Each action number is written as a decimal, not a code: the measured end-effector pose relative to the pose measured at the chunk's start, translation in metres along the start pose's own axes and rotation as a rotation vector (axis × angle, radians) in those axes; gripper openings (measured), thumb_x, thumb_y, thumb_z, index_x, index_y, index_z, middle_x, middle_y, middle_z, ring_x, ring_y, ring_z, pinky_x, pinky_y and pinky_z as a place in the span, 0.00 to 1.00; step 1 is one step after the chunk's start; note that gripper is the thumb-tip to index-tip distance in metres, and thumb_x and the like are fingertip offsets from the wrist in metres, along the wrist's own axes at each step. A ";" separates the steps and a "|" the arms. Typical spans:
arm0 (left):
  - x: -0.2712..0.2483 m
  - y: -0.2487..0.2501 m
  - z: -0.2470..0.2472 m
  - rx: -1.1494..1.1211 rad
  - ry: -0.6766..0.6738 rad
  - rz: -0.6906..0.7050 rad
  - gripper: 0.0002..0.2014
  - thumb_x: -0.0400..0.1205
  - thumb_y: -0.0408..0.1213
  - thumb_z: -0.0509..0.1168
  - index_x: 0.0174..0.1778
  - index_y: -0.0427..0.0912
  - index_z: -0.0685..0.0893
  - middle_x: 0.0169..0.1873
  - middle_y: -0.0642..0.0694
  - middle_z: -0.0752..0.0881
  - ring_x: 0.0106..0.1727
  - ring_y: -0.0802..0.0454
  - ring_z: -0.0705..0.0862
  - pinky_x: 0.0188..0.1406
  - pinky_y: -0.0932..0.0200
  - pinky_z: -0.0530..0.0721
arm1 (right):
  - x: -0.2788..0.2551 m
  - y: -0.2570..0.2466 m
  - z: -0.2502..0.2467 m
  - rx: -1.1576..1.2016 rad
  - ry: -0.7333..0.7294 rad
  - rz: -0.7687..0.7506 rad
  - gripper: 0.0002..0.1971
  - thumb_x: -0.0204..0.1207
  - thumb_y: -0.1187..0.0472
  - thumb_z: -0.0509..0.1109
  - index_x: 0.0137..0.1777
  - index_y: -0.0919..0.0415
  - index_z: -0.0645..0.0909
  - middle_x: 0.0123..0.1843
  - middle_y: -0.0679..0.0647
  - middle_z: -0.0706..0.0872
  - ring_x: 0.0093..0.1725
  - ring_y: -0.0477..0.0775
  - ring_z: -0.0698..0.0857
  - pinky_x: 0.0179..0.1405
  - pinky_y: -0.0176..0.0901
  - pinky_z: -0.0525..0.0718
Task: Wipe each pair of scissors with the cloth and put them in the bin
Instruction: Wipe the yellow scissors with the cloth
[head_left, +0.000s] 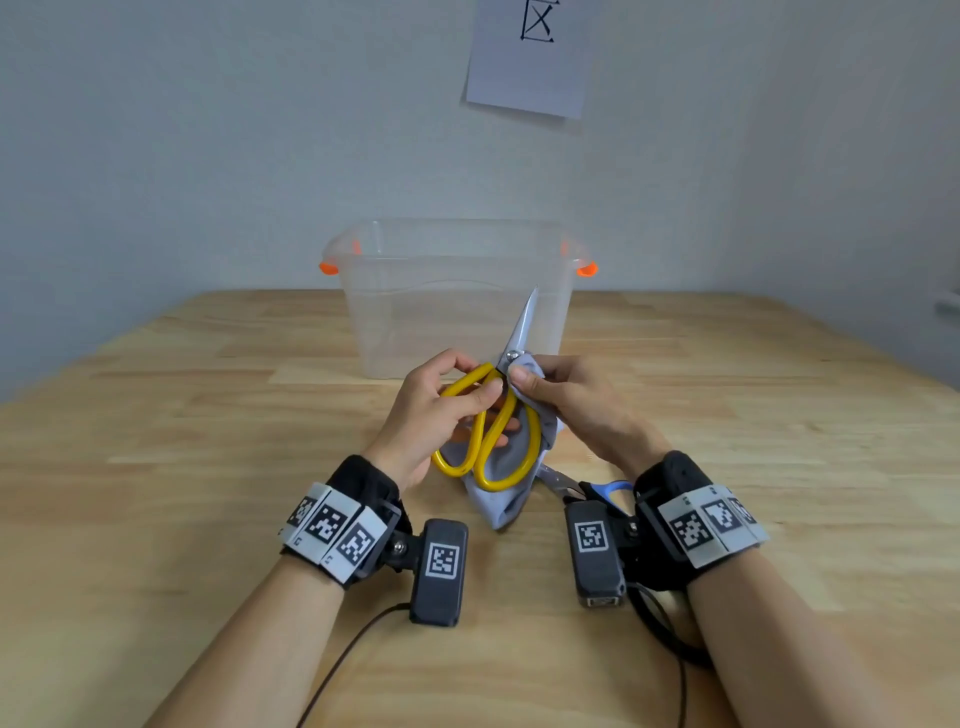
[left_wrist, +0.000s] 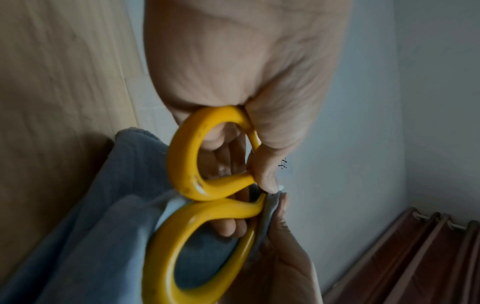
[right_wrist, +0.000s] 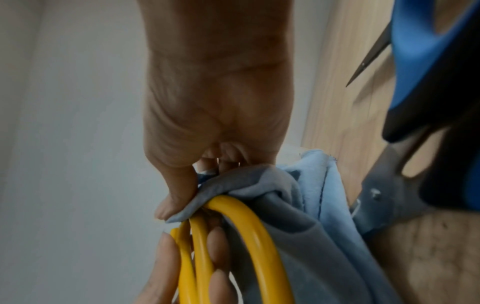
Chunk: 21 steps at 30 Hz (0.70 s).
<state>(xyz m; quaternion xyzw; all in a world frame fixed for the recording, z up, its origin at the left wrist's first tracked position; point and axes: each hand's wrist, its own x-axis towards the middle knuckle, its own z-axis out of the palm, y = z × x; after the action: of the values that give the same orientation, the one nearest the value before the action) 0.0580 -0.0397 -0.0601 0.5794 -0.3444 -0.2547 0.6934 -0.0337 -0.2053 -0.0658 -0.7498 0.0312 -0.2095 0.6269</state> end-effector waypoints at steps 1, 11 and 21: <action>0.000 0.000 0.000 0.001 0.001 0.000 0.07 0.81 0.29 0.71 0.49 0.34 0.78 0.39 0.34 0.90 0.43 0.29 0.91 0.38 0.41 0.92 | -0.001 0.000 -0.001 -0.012 0.008 -0.003 0.19 0.75 0.50 0.72 0.52 0.68 0.88 0.45 0.60 0.91 0.47 0.53 0.89 0.51 0.45 0.88; -0.001 -0.002 0.003 -0.018 0.023 0.015 0.08 0.81 0.29 0.71 0.53 0.32 0.80 0.40 0.33 0.90 0.42 0.33 0.92 0.37 0.46 0.92 | -0.002 -0.002 0.007 -0.074 0.284 -0.102 0.18 0.75 0.53 0.76 0.44 0.73 0.89 0.37 0.63 0.86 0.39 0.51 0.83 0.39 0.47 0.82; 0.000 -0.005 0.005 -0.002 0.024 0.029 0.10 0.81 0.28 0.71 0.56 0.30 0.80 0.45 0.29 0.90 0.44 0.33 0.92 0.40 0.43 0.92 | 0.001 0.001 0.015 -0.219 0.225 -0.076 0.19 0.78 0.50 0.73 0.49 0.69 0.89 0.43 0.69 0.89 0.41 0.59 0.88 0.44 0.56 0.88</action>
<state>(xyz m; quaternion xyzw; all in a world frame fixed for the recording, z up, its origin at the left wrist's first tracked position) 0.0546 -0.0436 -0.0649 0.5767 -0.3444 -0.2380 0.7016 -0.0274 -0.1924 -0.0685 -0.7861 0.0955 -0.3109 0.5256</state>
